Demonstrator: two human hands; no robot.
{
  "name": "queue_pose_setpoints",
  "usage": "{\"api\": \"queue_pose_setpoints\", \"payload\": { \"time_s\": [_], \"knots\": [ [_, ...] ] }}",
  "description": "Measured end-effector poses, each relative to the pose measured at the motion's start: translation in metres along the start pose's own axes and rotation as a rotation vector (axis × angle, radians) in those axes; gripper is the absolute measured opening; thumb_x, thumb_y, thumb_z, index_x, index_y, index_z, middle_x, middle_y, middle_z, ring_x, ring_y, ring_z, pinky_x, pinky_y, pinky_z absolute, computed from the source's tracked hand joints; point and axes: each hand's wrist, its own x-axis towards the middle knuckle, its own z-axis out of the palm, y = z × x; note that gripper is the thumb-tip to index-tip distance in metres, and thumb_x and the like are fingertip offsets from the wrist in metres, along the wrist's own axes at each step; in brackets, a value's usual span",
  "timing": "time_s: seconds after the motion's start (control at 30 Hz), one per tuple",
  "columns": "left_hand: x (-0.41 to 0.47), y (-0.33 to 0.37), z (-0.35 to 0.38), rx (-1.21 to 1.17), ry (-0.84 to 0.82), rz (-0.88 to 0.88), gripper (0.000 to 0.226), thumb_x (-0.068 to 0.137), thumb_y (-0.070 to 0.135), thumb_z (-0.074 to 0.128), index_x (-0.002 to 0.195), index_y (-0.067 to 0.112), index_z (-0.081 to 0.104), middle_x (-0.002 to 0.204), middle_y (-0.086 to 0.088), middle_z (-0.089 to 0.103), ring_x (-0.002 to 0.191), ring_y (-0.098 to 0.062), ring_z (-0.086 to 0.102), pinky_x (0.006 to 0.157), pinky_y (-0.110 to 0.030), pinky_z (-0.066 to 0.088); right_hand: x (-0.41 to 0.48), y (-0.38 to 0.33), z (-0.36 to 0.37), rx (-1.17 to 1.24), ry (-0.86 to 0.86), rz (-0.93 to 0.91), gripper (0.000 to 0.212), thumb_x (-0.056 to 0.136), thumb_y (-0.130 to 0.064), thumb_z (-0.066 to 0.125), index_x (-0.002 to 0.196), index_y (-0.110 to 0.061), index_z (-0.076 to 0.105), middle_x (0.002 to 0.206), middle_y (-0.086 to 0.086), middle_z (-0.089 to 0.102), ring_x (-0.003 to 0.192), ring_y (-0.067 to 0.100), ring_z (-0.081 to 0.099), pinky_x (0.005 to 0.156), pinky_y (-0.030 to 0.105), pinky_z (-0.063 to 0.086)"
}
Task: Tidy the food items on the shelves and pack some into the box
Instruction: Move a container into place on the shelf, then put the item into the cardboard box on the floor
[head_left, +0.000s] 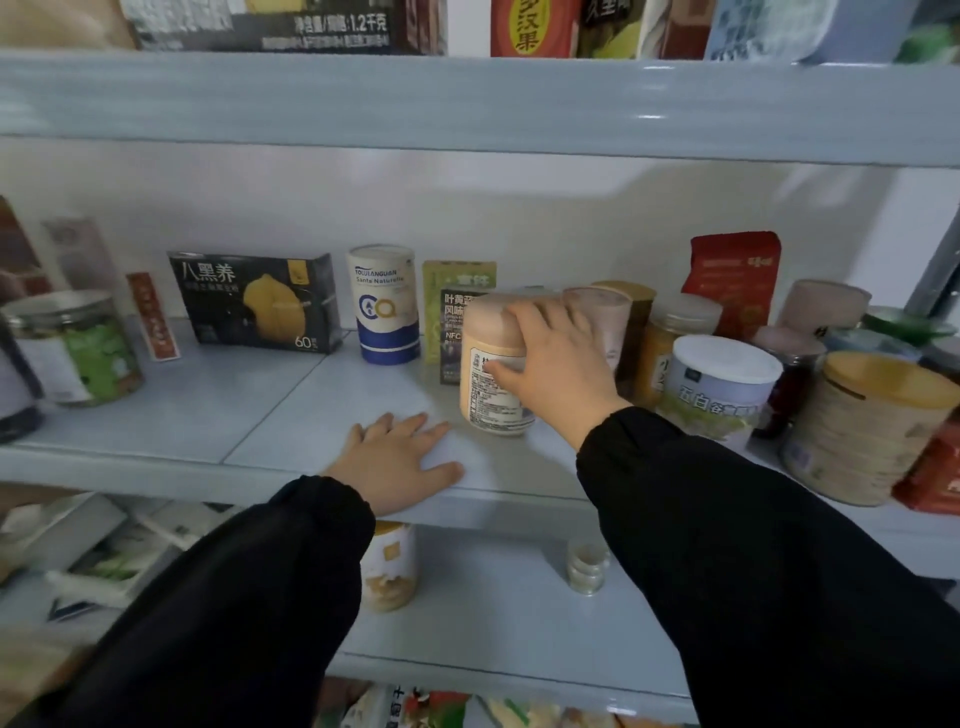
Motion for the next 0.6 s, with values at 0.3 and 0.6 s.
{"api": "queue_pose_setpoints", "payload": {
  "time_s": [0.3,0.6],
  "knots": [
    [-0.047,-0.094,-0.005,-0.028,0.012,-0.388,0.073,0.100,0.073,0.021,0.164,0.042,0.007,0.175,0.006,-0.002,0.160,-0.030,-0.001,0.127,-0.059,0.002,-0.042,-0.059,0.063,0.146,-0.595,-0.423,0.070,0.100,-0.072,0.030,0.163,-0.043,0.020,0.174,0.000,0.014,0.161,0.023,-0.001,0.130,0.042,0.006],
    [-0.110,-0.183,-0.009,-0.114,0.151,-0.510,0.062,0.106,0.062,0.025,0.164,0.042,0.011,0.174,0.011,0.000,0.161,-0.021,-0.005,0.126,-0.060,-0.005,0.012,-0.156,0.124,0.072,-0.822,-0.438,0.070,0.098,-0.079,0.013,0.162,-0.052,0.005,0.175,-0.002,-0.006,0.161,0.025,-0.009,0.127,0.056,-0.003]
  ]
}}
